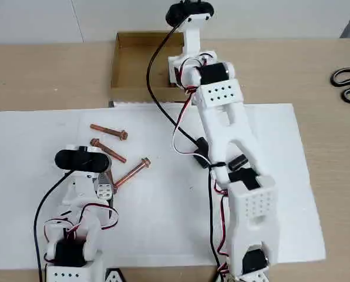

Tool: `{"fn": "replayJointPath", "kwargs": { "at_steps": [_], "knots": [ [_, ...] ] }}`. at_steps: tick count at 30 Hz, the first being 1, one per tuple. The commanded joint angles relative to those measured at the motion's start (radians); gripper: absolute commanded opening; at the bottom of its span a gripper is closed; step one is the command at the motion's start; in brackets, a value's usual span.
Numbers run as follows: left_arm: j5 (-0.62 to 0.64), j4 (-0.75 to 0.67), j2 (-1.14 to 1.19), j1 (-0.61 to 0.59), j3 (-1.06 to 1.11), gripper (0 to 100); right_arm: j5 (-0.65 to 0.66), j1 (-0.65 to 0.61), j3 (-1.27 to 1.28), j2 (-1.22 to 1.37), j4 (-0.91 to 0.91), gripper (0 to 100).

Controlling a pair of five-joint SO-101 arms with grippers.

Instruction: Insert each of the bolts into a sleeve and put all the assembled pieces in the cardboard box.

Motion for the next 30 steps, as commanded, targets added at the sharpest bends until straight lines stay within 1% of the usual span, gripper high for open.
{"fn": "replayJointPath", "kwargs": {
  "at_steps": [1,8,10,13,18,25,30],
  "knots": [
    [-0.003,-0.020,-0.008,0.003,-0.007,1,-0.011,-0.016,-0.048,-0.124,0.186,15.8],
    [-0.003,-0.020,-0.008,0.003,-0.007,1,-0.012,-0.025,-0.046,-0.179,0.478,15.8],
    [-0.003,-0.020,-0.008,0.003,-0.007,1,-0.011,-0.036,-0.046,-0.185,0.538,15.8],
    [-0.003,-0.020,-0.008,0.000,-0.007,1,-0.006,-0.035,-0.044,-0.208,0.547,15.8],
    [-0.003,-0.020,-0.008,0.002,-0.007,1,-0.003,-0.070,-0.002,-0.245,0.555,15.8],
    [-0.003,-0.020,-0.008,0.003,-0.007,1,0.118,-0.096,0.295,-0.377,0.558,15.8],
    [-0.003,-0.020,-0.008,0.003,-0.007,1,0.315,-0.088,0.485,-0.460,0.552,15.8]
  ]
}}
